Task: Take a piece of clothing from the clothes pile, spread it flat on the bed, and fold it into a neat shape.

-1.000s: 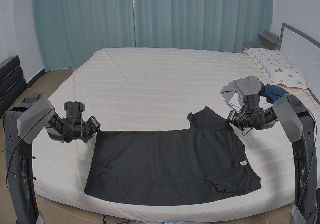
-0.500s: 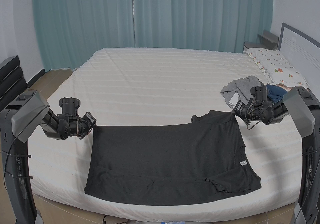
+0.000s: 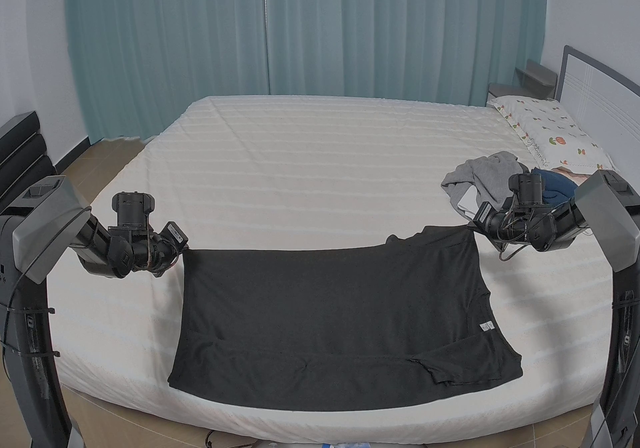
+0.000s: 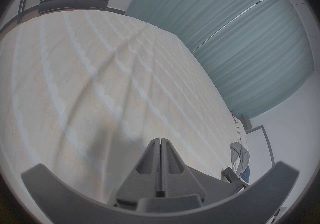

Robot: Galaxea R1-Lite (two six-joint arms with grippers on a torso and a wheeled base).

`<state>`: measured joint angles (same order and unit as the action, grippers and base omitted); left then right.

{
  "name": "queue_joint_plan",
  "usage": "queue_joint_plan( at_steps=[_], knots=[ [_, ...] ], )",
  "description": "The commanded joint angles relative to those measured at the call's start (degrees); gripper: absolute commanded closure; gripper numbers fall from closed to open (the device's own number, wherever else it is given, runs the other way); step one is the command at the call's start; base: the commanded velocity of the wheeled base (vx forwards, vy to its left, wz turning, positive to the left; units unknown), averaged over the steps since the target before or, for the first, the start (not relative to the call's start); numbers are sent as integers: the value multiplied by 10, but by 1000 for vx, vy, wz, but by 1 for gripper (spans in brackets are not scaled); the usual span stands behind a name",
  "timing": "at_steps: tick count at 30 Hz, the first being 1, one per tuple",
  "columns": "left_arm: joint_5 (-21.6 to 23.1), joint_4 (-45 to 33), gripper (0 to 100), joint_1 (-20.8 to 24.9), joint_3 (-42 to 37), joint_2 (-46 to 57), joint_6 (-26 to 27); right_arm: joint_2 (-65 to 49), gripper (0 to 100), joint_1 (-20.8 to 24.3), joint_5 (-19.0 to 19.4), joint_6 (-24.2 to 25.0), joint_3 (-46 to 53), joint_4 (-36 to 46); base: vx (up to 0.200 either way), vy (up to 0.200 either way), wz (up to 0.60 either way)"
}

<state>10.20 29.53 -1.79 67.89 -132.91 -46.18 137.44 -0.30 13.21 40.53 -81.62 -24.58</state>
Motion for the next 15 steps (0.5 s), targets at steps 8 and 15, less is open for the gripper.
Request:
queue_joint_plan(
  at_steps=[8, 15],
  knots=[
    [0, 2, 100, -1, 0, 9, 0, -31, 100, -9, 29, -3, 39, -3, 0, 0, 0],
    [0, 2, 100, -3, 0, 12, -1, -24, 100, -6, 30, 2, 34, -28, 0, 0, 0]
  ],
)
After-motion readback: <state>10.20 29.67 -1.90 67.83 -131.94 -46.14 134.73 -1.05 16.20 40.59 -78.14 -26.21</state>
